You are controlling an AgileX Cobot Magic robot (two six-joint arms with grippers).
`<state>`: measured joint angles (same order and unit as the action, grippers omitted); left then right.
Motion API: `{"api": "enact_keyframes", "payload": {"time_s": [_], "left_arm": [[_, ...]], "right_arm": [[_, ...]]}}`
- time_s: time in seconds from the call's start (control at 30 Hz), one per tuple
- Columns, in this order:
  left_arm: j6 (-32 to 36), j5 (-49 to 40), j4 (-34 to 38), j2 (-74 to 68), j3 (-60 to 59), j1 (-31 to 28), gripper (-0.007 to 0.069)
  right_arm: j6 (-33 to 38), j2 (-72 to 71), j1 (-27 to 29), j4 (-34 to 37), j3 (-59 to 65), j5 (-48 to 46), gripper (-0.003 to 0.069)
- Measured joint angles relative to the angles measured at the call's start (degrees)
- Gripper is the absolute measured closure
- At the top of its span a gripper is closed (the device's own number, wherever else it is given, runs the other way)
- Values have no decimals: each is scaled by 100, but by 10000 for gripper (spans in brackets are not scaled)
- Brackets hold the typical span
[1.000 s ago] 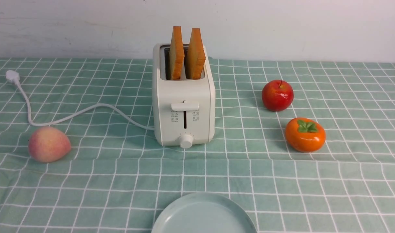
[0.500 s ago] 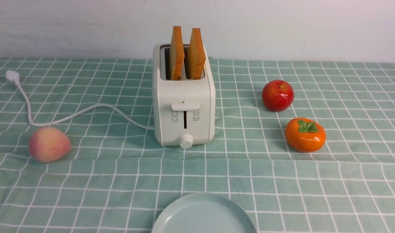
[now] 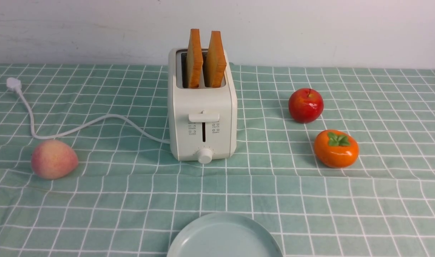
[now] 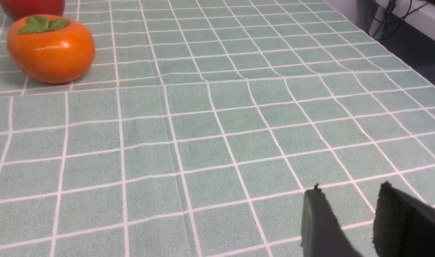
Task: Take toasted bread from bread machine on blue coffee table place on plate.
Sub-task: 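Grasp the toast slice in the toaster and pull it up out of the slot with the right gripper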
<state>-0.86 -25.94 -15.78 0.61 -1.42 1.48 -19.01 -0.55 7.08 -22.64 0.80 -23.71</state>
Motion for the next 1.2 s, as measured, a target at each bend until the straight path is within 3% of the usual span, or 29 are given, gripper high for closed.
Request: {"api": "enact_keyframes", "payload": {"time_s": [0.2,0.4,0.53,0.9,1.07,1.2], "left_arm": [[-176,517,-20,0,-35,0,386],[-850,2296,-20,0,-35,0,386],[-967,2891,-37,0,-35,0,386],[-979,2946,-210,0,-35,0,386],[-979,2946,-210,0,-35,0,386],[-1018,2986,-210,0,-35,0,386]], "right_arm": [[0,0,0,-322,33,186,419],[0,0,0,-487,60,1352,419],[0,0,0,-508,60,1852,419],[0,0,0,-1709,60,2228,419],[-76,0,0,-1877,60,2465,419],[-511,0,0,-1962,60,3233,419]]}}
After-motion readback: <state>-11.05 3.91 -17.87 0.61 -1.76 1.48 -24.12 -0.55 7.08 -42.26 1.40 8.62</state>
